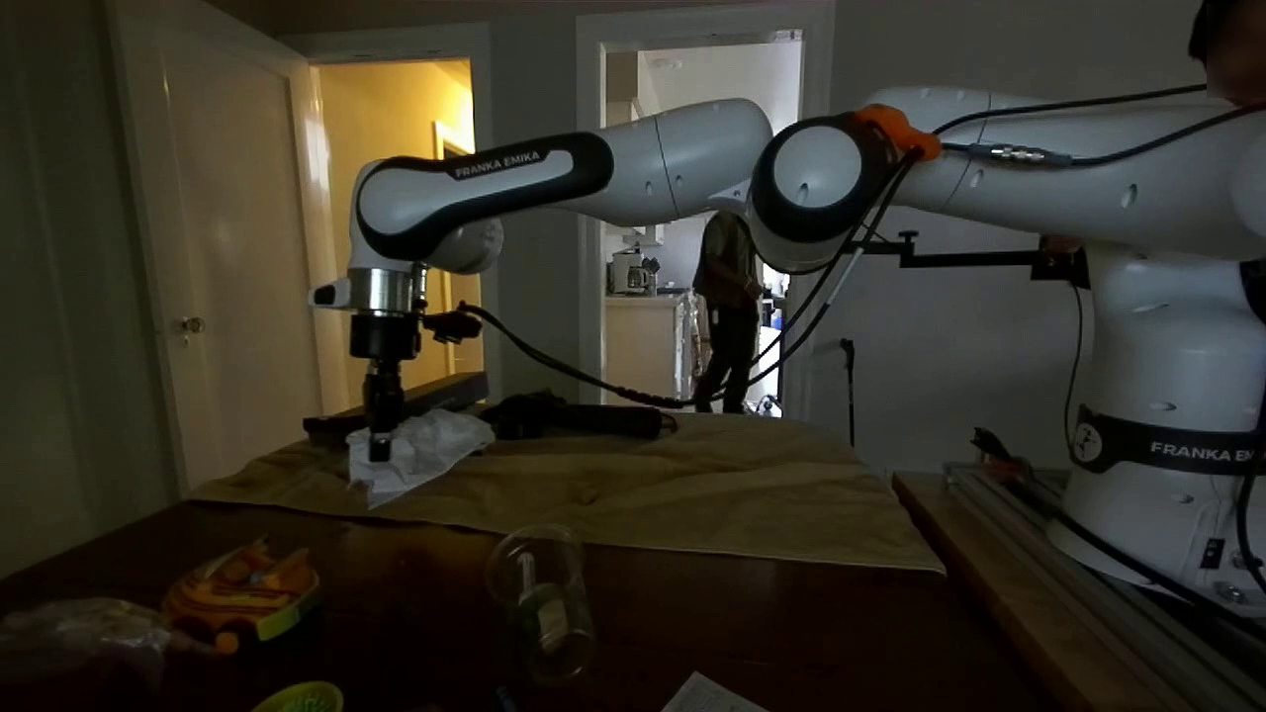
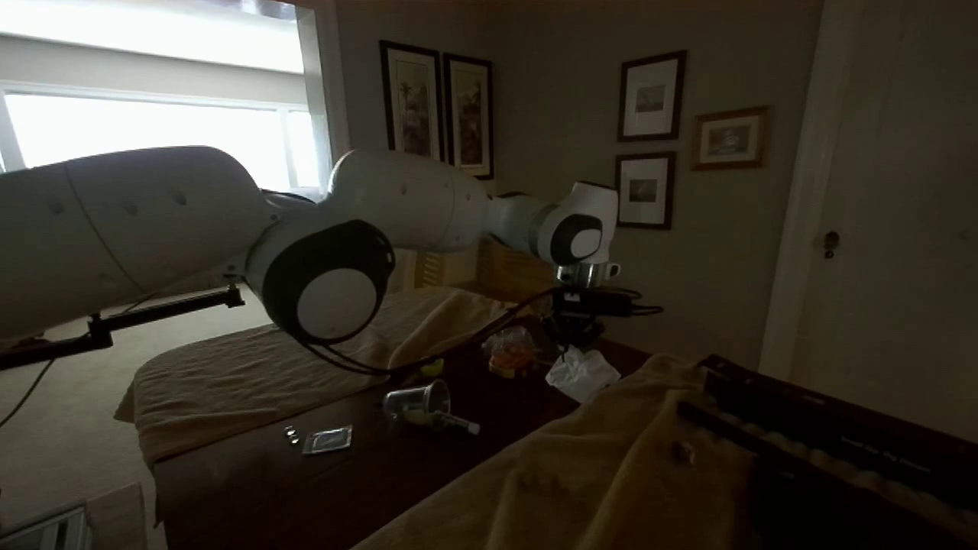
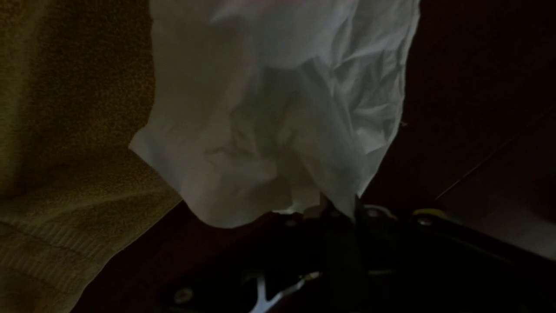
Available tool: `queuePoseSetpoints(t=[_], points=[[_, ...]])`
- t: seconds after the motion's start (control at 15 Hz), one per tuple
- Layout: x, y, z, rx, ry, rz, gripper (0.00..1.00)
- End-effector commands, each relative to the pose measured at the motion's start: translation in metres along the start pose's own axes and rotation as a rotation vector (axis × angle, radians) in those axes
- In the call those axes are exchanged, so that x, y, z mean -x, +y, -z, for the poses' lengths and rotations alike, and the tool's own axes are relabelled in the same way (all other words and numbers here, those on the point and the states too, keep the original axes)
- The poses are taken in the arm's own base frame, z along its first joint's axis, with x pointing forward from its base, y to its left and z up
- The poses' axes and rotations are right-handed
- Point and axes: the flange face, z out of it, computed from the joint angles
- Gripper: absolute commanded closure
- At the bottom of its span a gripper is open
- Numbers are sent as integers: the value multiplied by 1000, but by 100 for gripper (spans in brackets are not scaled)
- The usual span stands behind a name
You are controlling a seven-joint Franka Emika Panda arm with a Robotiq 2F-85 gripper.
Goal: Remove the tennis ball from the clear cup and use the napkin to wipe the table then move the toy car to the right.
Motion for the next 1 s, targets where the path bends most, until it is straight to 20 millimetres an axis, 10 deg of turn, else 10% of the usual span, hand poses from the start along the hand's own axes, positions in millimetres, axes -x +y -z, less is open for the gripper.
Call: queuePoseSetpoints(t=[0.0, 0.4, 0.47, 0.93], points=[[0, 0, -1, -1, 0, 0, 98], [0, 0, -2, -2, -2, 0, 97], [2, 1, -3, -17, 7, -4, 73], [14, 14, -1, -2, 16, -22, 37]])
